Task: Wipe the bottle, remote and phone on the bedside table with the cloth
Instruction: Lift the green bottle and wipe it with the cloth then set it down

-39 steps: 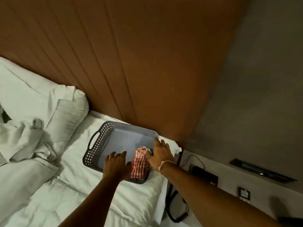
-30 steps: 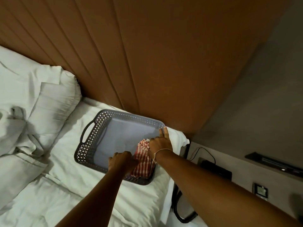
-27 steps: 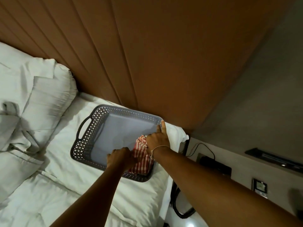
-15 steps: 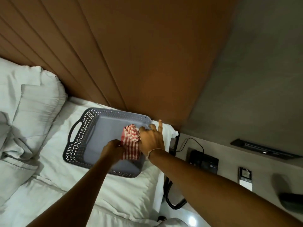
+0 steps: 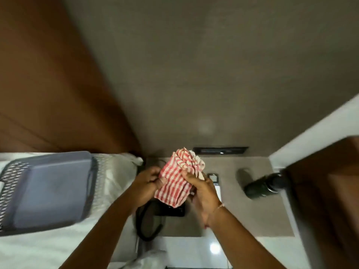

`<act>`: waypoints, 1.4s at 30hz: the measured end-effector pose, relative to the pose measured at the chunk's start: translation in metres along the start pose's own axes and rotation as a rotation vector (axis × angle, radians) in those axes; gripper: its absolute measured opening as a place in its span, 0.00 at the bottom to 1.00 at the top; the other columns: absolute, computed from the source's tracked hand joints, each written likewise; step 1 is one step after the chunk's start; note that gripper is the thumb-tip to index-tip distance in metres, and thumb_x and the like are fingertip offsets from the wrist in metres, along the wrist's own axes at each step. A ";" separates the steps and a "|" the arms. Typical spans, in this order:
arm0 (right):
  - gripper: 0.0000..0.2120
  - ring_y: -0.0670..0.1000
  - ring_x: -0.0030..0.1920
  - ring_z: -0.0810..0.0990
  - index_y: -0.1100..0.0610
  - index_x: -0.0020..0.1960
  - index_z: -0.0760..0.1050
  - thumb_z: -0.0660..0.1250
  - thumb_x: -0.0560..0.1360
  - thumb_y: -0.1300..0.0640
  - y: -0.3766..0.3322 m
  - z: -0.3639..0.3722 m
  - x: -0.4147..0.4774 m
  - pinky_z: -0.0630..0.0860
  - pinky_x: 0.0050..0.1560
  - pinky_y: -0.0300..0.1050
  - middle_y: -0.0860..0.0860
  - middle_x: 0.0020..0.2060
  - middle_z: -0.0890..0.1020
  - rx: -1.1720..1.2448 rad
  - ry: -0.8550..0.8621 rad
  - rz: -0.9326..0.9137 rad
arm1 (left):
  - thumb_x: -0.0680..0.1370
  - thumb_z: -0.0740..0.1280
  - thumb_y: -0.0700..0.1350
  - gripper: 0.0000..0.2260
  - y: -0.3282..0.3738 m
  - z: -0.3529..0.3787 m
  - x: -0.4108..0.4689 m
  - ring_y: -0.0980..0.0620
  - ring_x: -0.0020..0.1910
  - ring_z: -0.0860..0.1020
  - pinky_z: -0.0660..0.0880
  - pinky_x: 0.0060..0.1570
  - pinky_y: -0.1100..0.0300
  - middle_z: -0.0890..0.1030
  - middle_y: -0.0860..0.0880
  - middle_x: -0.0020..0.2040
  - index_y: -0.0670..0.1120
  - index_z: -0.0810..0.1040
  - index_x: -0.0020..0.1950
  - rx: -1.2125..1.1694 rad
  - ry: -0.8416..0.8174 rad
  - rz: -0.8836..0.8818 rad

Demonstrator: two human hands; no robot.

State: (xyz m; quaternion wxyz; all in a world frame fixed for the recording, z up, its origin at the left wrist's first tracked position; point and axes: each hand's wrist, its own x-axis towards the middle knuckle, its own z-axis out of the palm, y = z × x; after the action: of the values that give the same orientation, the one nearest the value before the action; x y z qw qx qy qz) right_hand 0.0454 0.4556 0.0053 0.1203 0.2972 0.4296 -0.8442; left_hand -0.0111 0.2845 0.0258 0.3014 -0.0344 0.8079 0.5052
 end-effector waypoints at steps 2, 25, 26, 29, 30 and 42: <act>0.19 0.56 0.52 0.85 0.55 0.59 0.79 0.75 0.69 0.58 0.006 -0.064 -0.016 0.79 0.54 0.56 0.54 0.51 0.86 0.030 0.114 0.016 | 0.79 0.66 0.34 0.05 -0.004 0.066 0.008 0.43 0.50 0.80 0.76 0.53 0.50 0.82 0.38 0.50 0.37 0.76 0.54 0.001 -0.105 -0.012; 0.20 0.63 0.53 0.79 0.57 0.63 0.74 0.71 0.72 0.60 0.109 -0.393 -0.044 0.77 0.52 0.67 0.61 0.57 0.81 0.413 0.772 0.104 | 0.57 0.81 0.63 0.42 -0.010 0.425 0.166 0.57 0.62 0.78 0.78 0.64 0.51 0.80 0.59 0.63 0.60 0.70 0.69 0.260 -0.234 0.413; 0.19 0.63 0.53 0.79 0.56 0.63 0.74 0.71 0.72 0.60 0.108 -0.393 -0.045 0.78 0.50 0.65 0.61 0.57 0.81 0.413 0.780 0.096 | 0.59 0.80 0.61 0.37 -0.011 0.426 0.168 0.59 0.60 0.79 0.79 0.62 0.52 0.81 0.60 0.60 0.60 0.72 0.66 0.231 -0.217 0.412; 0.17 0.62 0.53 0.79 0.54 0.62 0.74 0.70 0.74 0.60 0.099 -0.397 -0.054 0.79 0.46 0.57 0.59 0.56 0.81 0.424 0.806 0.052 | 0.60 0.81 0.57 0.31 -0.007 0.423 0.168 0.61 0.56 0.81 0.80 0.60 0.55 0.83 0.61 0.55 0.60 0.75 0.62 0.144 -0.175 0.375; 0.16 0.60 0.52 0.79 0.53 0.61 0.74 0.69 0.74 0.60 0.093 -0.398 -0.058 0.79 0.44 0.54 0.58 0.56 0.81 0.423 0.816 0.031 | 0.60 0.81 0.57 0.30 -0.004 0.419 0.165 0.62 0.55 0.81 0.80 0.59 0.57 0.83 0.62 0.54 0.61 0.76 0.61 0.117 -0.156 0.361; 0.09 0.38 0.47 0.83 0.40 0.51 0.79 0.70 0.72 0.50 -0.076 -0.295 -0.172 0.77 0.47 0.38 0.33 0.47 0.84 -0.234 0.731 -0.580 | 0.64 0.77 0.60 0.22 0.117 0.304 0.017 0.53 0.50 0.86 0.80 0.45 0.59 0.87 0.52 0.50 0.57 0.82 0.55 -0.158 -0.216 0.093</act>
State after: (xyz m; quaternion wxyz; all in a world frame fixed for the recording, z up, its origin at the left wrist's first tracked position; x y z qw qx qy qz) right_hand 0.2649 0.7270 0.0255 -0.2463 0.4267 0.6012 -0.6291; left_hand 0.0701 0.6003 0.0165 0.3591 0.0343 0.7293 0.5814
